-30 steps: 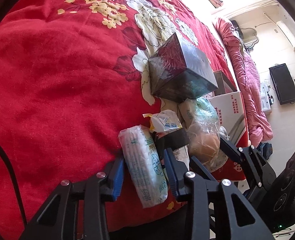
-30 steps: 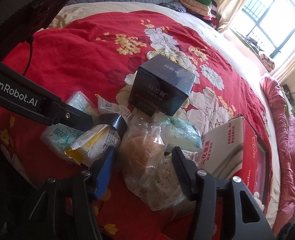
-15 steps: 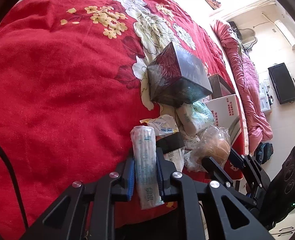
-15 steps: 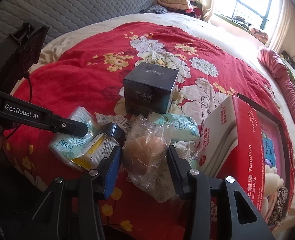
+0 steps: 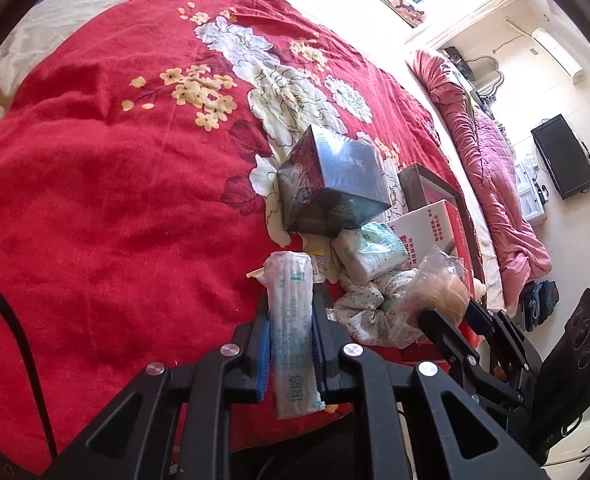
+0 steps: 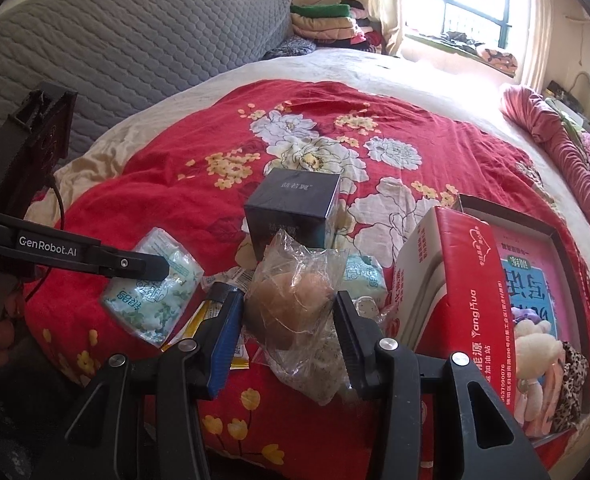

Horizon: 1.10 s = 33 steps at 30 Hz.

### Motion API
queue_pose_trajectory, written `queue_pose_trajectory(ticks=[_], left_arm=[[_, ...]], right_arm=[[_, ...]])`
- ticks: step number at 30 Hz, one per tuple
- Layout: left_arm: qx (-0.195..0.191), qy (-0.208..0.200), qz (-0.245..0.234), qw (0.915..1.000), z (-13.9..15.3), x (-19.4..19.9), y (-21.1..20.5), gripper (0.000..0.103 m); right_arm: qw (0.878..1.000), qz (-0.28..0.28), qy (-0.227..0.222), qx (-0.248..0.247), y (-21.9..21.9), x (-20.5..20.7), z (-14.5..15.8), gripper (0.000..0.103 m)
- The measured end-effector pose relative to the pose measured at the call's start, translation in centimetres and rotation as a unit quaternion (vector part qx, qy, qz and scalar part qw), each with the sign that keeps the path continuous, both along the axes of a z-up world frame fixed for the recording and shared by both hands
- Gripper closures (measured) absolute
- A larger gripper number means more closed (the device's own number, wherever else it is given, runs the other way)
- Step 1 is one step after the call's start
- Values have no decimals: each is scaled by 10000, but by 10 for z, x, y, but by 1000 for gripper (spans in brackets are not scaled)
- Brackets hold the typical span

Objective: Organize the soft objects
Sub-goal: 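Grasp the white wrapped roll with the left tool while the right tool grasps the bagged bun, then carry the white roll with the left tool while the right tool carries the bagged bun to the tray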

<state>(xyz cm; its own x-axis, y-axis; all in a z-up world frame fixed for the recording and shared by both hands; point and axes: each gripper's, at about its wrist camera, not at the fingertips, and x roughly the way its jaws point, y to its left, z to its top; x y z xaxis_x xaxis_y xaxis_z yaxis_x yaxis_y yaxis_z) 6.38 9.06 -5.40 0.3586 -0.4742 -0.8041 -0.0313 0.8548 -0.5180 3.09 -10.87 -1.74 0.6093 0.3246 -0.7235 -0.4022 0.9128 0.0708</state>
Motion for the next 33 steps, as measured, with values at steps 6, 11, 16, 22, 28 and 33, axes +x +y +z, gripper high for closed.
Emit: queue_pose_trajectory(ticks=[6,11,16,22,28,33], left_arm=[[179,-265,-130,9994,25,-6,-15,85],[325,-446,-298,9980,43,-12,-36,85],[429,-617,-500,9959,61,-17,-63,85],[575,-816,-709,9925,80,-21,-91,85],[691,-968,-865,9891,93,-23,-114,85],[748,-1068,-1004,9864,100,-25,-132,85]], right_arm=[[9994,-201,-171,202,-16,-7,18,56],[9980,-385,-287,400,-35,-14,32,56],[9959,-585,-416,552,-56,-23,44,56],[9917,-855,-613,746,-84,-34,58,56],[9866,-1159,-732,881,-113,-44,65,56],[9823,-1375,-818,975,-133,-53,69,56]])
